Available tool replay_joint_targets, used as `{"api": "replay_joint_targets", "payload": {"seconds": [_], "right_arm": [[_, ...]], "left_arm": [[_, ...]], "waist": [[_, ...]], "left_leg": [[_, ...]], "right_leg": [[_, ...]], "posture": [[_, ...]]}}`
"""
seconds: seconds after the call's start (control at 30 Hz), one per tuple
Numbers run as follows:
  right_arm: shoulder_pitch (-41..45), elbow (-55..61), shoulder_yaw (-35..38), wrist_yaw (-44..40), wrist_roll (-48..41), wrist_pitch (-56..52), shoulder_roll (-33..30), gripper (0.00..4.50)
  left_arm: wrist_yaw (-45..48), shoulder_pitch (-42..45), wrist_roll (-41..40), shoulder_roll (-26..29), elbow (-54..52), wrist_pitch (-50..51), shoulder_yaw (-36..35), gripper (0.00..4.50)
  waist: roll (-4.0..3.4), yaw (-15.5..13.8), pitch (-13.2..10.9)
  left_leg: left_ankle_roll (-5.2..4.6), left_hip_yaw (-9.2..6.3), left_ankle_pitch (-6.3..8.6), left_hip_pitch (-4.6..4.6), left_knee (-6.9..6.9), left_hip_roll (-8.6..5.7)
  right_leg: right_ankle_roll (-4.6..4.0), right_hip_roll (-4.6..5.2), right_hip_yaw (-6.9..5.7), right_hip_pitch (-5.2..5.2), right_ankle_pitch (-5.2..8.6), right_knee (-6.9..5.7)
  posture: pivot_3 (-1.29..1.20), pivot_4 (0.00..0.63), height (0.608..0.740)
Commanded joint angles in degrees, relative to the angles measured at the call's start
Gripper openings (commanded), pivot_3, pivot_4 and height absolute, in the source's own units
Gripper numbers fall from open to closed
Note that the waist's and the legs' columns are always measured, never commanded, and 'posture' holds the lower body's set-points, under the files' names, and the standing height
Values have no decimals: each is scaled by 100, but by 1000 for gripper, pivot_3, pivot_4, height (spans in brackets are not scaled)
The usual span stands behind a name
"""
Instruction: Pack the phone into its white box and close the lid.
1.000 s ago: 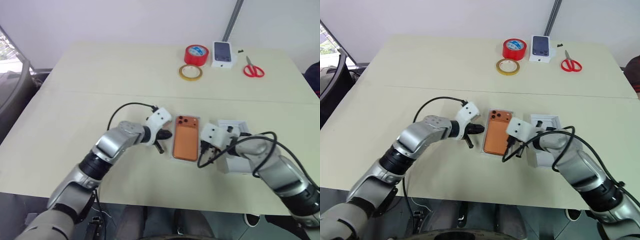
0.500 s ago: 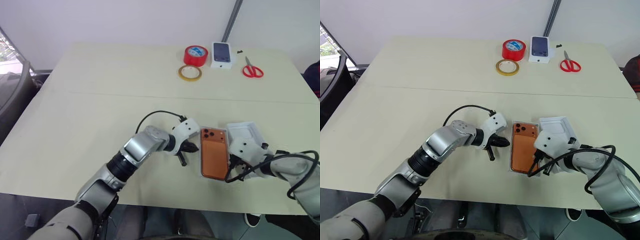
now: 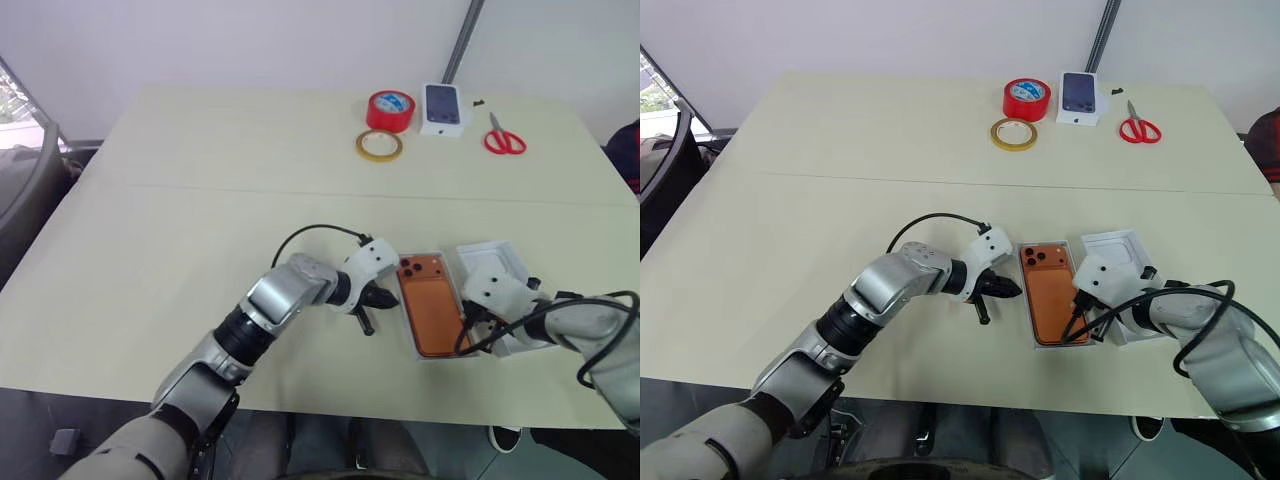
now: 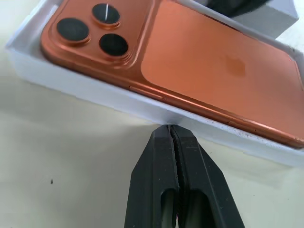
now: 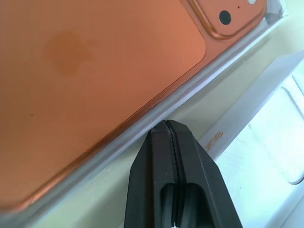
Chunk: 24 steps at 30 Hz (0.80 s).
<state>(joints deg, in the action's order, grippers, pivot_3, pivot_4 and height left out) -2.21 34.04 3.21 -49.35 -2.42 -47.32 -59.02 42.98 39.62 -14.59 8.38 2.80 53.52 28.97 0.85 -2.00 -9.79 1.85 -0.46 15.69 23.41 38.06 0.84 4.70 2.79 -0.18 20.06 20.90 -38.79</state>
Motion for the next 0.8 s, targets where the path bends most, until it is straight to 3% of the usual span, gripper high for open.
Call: {"api": "replay_joint_targets", "payload": {"seconds": [0.03,0.07,0.17,0.33,0.47,0.8], "right_arm": [[-113,402,831,-346,-423,-111,-171,0],[-146,465,1025,-461,-563,-228,-198,0],[-79,570,1404,-599,-1024,-803,-144,800],[617,483,1437,-64,-1580,-2585,264,3146],[1028,166,1229,523,-1604,-3585,530,3146],[1423,-266,851,1303,-1722,-3907,938,3146]], "left_arm": [[52,-150,-125,359,-404,-84,-517,87],[99,-229,-158,520,-528,-186,-651,87],[232,-452,-186,933,-824,-502,-877,0],[647,-871,-318,1436,-1335,-1294,-1180,0],[1243,-1358,-313,2025,-1885,-2222,-1281,0],[1998,-2153,-341,2610,-2398,-3472,-1281,0]], "waist": [[-2,49,0],[-3,80,-1],[-5,157,-1],[-5,129,-2],[-11,128,-2],[-21,135,-4]], "left_leg": [[1,0,0,-1,-1,3],[2,0,-1,-2,-1,7],[4,0,-2,-4,-6,10],[4,1,-2,-3,-6,8],[5,2,-3,2,-8,8],[2,8,0,3,-12,8]], "right_leg": [[0,-2,1,1,0,-1],[0,-5,1,0,0,-5],[0,-7,2,3,0,-9],[0,0,2,3,0,-9],[-1,3,2,10,0,-9],[-2,4,4,16,0,-11]], "posture": [[0,150,740],[0,150,740],[0,150,740],[0,150,740],[0,150,740],[0,150,740]]}}
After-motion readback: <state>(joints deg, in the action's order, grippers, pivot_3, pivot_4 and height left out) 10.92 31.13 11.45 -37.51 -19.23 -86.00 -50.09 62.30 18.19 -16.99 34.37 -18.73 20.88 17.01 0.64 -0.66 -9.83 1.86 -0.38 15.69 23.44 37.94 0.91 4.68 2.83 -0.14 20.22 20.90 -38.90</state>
